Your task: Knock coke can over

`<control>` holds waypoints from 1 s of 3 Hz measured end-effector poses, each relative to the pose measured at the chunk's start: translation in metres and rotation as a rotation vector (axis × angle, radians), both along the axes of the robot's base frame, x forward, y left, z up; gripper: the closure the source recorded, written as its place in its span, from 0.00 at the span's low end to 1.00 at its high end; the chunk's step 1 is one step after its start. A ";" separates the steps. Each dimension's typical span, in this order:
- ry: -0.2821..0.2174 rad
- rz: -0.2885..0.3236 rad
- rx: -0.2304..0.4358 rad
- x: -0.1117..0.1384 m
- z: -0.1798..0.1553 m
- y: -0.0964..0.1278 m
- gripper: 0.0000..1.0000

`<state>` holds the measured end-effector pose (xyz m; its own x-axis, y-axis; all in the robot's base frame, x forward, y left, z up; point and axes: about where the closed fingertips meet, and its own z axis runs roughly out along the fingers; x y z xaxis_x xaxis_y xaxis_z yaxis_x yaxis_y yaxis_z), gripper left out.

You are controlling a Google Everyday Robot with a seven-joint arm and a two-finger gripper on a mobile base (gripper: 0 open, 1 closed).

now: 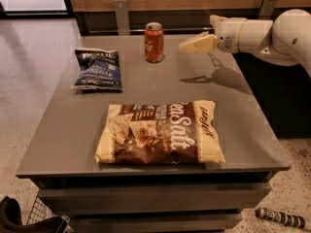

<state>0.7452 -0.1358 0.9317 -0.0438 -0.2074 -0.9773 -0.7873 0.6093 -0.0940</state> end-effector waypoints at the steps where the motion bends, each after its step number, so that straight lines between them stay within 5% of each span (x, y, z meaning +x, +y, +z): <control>1: 0.009 0.038 0.052 0.017 -0.018 0.025 0.00; 3: 0.028 0.119 0.128 0.032 -0.043 0.071 0.00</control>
Offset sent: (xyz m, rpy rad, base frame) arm 0.0385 0.0689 -0.0445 0.1439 0.0265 0.1192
